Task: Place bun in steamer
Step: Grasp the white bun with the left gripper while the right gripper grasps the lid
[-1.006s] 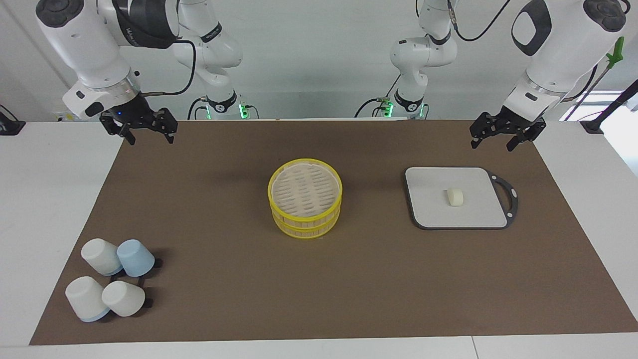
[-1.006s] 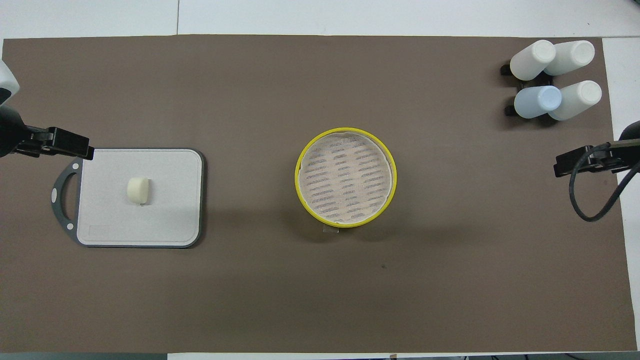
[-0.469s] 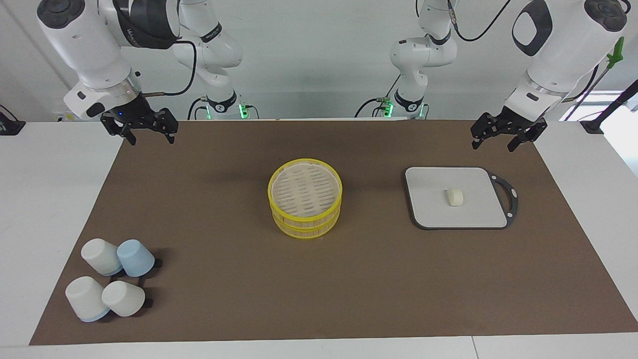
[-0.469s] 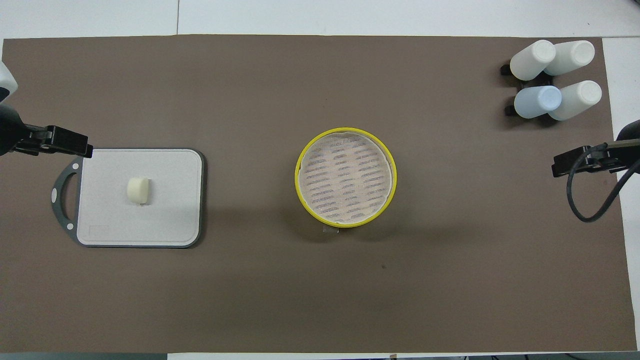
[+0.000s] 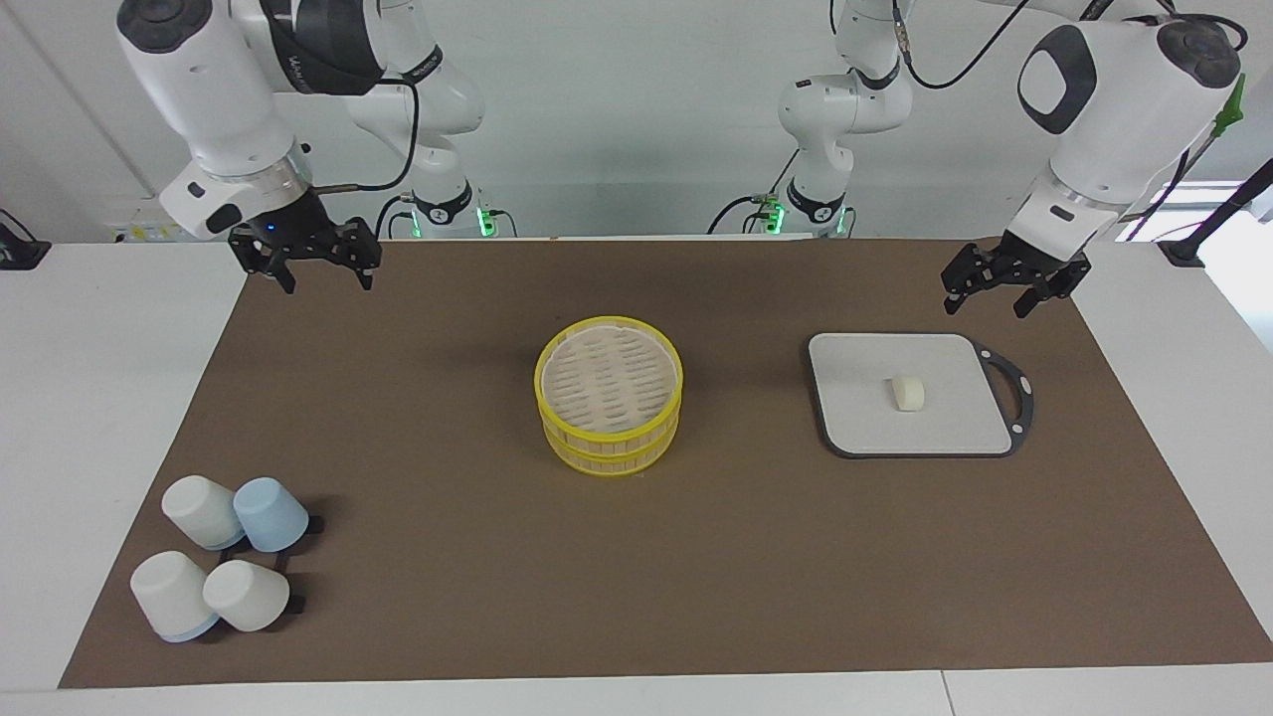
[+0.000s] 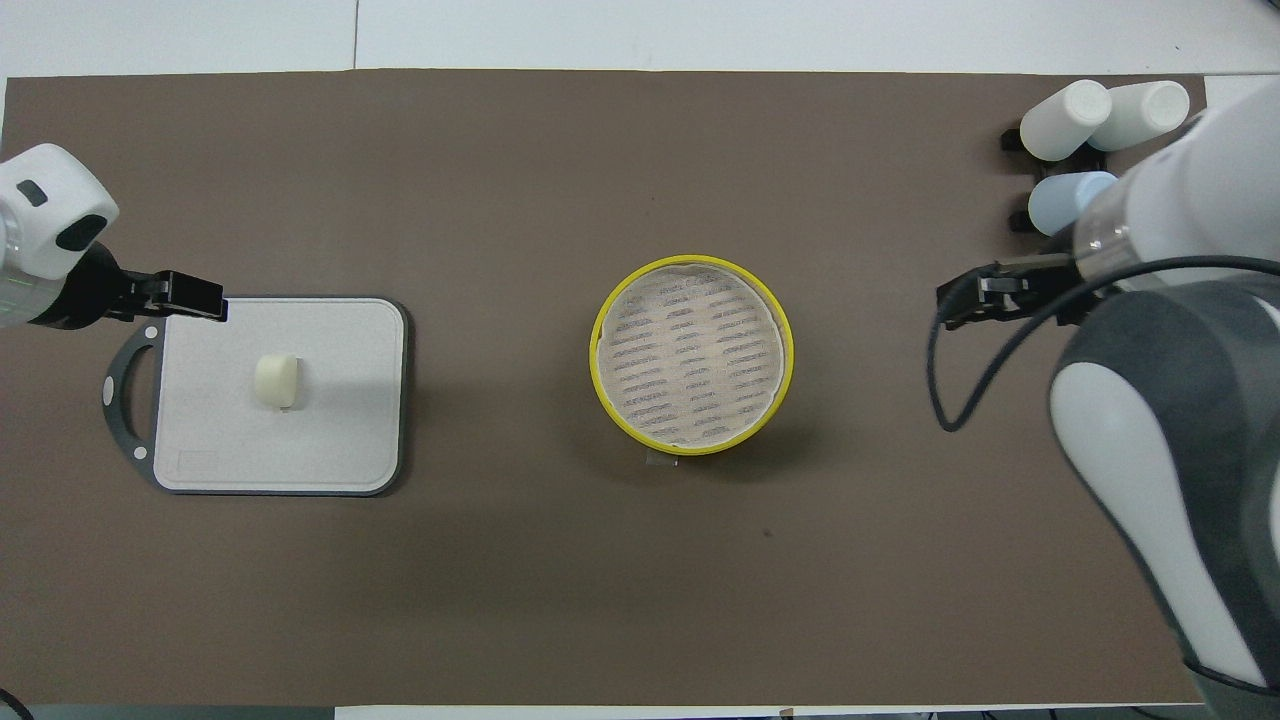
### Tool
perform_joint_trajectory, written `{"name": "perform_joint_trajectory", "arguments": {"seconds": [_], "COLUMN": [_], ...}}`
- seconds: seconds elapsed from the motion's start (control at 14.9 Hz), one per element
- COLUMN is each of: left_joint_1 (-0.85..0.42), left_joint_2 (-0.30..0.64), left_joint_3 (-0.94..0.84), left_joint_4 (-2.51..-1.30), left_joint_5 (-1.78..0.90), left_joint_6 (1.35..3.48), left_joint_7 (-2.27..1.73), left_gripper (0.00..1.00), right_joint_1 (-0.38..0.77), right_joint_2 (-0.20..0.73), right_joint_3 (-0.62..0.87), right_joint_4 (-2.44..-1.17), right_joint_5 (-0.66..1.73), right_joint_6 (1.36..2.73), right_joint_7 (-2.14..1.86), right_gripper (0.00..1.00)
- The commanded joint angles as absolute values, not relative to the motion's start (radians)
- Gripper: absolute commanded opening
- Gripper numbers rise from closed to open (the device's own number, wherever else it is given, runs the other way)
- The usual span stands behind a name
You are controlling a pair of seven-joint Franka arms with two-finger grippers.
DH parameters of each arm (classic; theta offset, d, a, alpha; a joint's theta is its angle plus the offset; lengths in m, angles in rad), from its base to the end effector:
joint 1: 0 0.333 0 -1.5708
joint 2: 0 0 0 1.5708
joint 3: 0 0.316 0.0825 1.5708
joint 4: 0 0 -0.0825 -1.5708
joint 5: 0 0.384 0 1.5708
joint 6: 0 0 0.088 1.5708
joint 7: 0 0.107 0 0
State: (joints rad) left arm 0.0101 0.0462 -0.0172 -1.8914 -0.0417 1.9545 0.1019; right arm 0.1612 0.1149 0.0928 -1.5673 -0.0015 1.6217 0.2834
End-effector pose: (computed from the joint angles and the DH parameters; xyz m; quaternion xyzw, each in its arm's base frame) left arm 0.5748 -0.0067 0.4787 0.9987 -0.0468 0.0094 0.0194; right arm 0.5720 0.1454 0.5649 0.9994 -0.0148 -0.0301 0.0036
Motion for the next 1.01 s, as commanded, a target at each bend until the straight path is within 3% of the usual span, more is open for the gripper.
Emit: {"name": "perform_joint_trajectory", "arguments": {"seconds": [0.0,0.2,0.47,0.94], "left_joint_1": [0.031,0.020,0.021,0.020], "left_joint_2": [0.020,0.035,0.089,0.149], "left_joint_3": [-0.018,-0.020,-0.020,-0.020], "left_joint_4": [-2.026,-2.109,-2.132,-2.197], "left_joint_5": [-0.006,-0.003,-0.003,-0.002], "left_joint_6": [2.098,2.196,2.272,2.365], "left_joint_7": [0.100,0.100,0.100,0.107], "left_gripper": [1.00,1.00,1.00,0.94], "right_joint_1": [0.312,0.452,0.592,0.624], "right_joint_2": [0.325,0.423,0.547,0.588], "right_joint_3": [0.090,0.086,0.078,0.086], "right_joint_4": [-1.361,-1.296,-1.224,-1.242], "right_joint_5": [0.009,0.029,-0.001,-0.097], "right_joint_6": [1.597,1.658,1.716,1.853], "right_joint_7": [0.519,0.745,0.917,0.835], "right_gripper": [1.00,1.00,1.00,1.00]}}
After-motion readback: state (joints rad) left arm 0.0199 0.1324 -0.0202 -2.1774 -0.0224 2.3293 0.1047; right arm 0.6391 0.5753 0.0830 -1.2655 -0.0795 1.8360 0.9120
